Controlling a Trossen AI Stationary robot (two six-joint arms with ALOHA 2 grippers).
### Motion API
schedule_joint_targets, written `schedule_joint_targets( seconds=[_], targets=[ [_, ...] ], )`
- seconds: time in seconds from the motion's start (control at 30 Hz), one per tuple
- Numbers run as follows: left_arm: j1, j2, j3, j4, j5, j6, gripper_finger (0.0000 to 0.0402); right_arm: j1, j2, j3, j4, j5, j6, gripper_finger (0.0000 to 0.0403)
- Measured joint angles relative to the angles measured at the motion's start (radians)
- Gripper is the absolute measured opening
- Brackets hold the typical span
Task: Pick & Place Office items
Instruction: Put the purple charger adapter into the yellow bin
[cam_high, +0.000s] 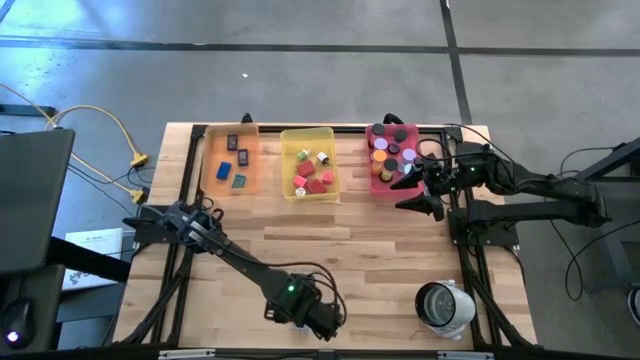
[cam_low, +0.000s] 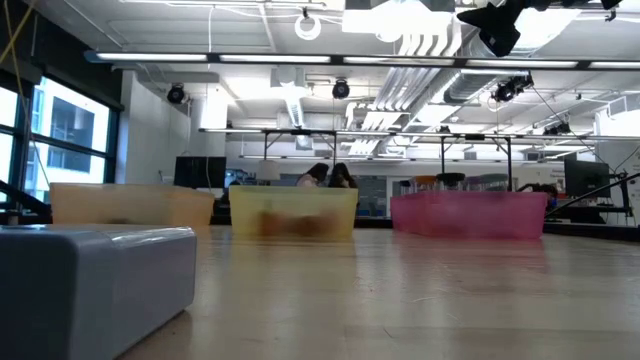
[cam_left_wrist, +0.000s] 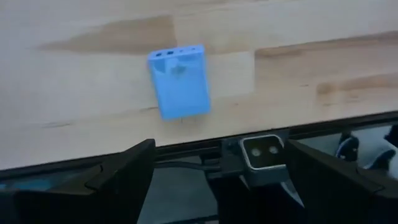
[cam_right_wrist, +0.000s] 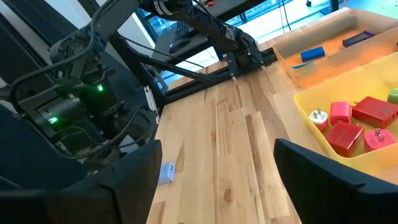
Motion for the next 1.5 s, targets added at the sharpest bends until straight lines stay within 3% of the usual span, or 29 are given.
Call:
schedule_joint_targets(
  seconds=[0.13,0.37,0.57,1.07,1.27,1.5],
  targets=[
    [0.001,0.0,0.0,-0.03,0.0,0.012,0.0344,0.0,0.0,0.0,0.0,0.0,0.0,0.0299],
    [-0.004,0.005,0.0,-0.098,-0.075,-0.161,0.0344,0.0,0.0,0.0,-0.001,0.0,0.0,0.0299],
    [-0.02,0.061,-0.001,-0.098,-0.036,-0.224,0.0344,0.0,0.0,0.0,-0.001,0.0,0.0,0.0299],
    [-0.021,0.089,-0.001,-0.134,-0.013,-0.06,0.0344,0.0,0.0,0.0,-0.009,0.0,0.008,0.0299],
    [-0.023,0.089,-0.001,-0.123,-0.04,-0.141,0.0344,0.0,0.0,0.0,-0.013,0.001,0.027,0.0299],
    [-0.023,0.089,-0.001,-0.053,-0.045,-0.1,0.0344,0.0,0.0,0.0,-0.015,0.001,0.027,0.0299]
  ],
)
